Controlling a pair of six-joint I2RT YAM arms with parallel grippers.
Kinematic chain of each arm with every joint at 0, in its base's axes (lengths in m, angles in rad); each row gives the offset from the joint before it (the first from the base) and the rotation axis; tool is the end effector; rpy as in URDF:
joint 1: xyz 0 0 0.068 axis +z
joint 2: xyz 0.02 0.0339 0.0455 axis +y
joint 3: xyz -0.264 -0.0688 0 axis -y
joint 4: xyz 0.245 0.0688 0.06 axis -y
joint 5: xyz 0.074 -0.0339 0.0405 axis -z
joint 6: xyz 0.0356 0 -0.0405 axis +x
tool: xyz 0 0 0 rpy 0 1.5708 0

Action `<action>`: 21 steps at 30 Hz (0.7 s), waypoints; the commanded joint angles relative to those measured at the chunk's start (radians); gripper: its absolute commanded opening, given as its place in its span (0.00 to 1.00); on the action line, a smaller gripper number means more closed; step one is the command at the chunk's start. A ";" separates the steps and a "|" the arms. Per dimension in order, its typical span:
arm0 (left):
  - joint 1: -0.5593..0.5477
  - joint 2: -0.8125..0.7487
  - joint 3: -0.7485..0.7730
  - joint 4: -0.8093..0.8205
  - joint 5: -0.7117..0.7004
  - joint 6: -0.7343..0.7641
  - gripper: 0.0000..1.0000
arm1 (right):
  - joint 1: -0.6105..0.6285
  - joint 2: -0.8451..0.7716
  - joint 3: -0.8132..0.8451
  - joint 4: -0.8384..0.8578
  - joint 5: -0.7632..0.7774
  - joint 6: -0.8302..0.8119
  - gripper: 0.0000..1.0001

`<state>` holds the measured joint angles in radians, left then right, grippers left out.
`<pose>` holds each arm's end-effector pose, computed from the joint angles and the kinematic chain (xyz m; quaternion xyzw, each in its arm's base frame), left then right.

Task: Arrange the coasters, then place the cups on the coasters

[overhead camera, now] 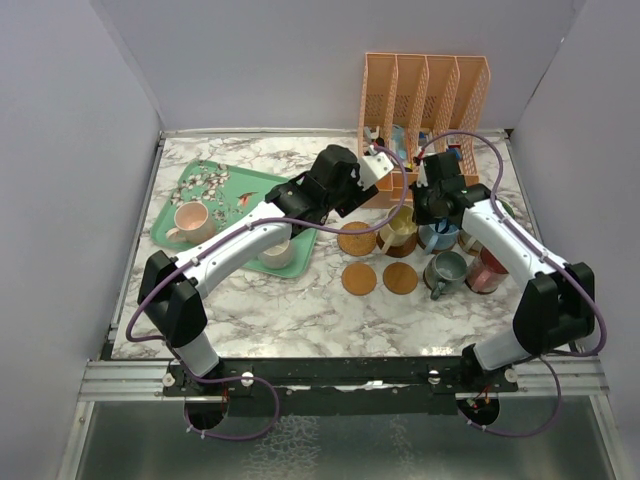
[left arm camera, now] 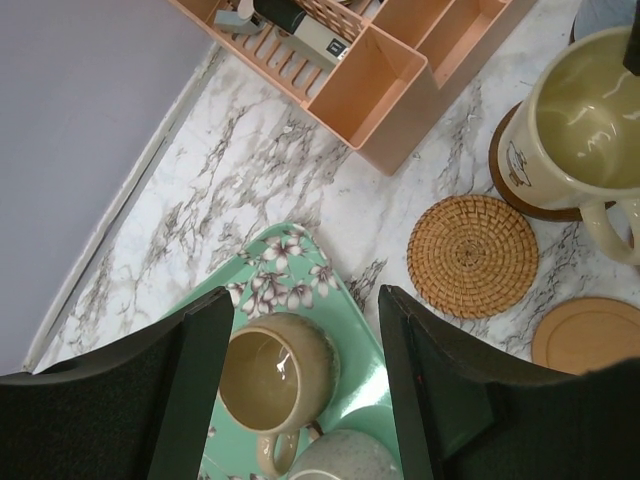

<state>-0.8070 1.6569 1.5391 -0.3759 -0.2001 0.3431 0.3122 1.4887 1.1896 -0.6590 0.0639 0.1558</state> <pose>0.2741 -0.2760 0.3557 0.4216 0.7446 -0.0339 0.5164 0.2987 0.0940 0.2722 -0.0648 0.9508 0.0403 0.3003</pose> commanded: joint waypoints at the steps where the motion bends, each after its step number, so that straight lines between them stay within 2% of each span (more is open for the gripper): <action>1: 0.000 -0.037 -0.018 0.025 -0.025 0.010 0.64 | -0.006 0.019 0.086 0.022 0.042 0.025 0.01; 12: 0.004 -0.043 -0.031 0.036 -0.034 0.008 0.72 | -0.007 0.050 0.111 0.007 0.057 0.023 0.01; 21: 0.006 -0.042 -0.037 0.043 -0.049 0.011 0.88 | -0.007 0.052 0.100 0.004 0.050 0.021 0.01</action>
<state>-0.8059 1.6547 1.5108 -0.3653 -0.2195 0.3511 0.3119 1.5463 1.2541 -0.6914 0.1005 0.1608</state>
